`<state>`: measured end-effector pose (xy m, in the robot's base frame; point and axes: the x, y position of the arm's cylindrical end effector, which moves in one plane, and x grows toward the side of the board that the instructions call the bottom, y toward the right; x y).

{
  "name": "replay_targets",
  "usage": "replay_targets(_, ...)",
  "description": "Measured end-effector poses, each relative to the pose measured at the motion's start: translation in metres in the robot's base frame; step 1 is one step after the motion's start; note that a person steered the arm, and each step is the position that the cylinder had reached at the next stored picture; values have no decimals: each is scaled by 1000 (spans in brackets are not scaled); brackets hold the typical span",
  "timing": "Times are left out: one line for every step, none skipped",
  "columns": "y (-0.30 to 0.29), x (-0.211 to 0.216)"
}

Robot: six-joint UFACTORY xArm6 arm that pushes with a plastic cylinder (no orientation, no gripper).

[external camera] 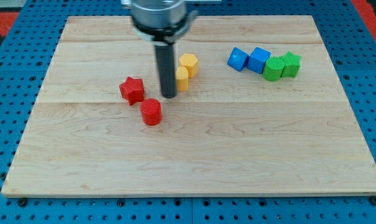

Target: Move the red star left and up

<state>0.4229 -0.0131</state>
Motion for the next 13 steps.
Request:
replay_targets(47, -1)
replay_targets(27, -17)
replay_targets(-42, -42)
replay_targets(-38, -38)
replay_targets(-26, -14)
replay_targets(-54, 9)
replay_targets(-100, 11)
replay_targets(-135, 16)
replay_targets(-155, 34)
replay_targets(-184, 18)
replay_targets(-184, 24)
replay_targets(-166, 56)
replay_targets(-152, 24)
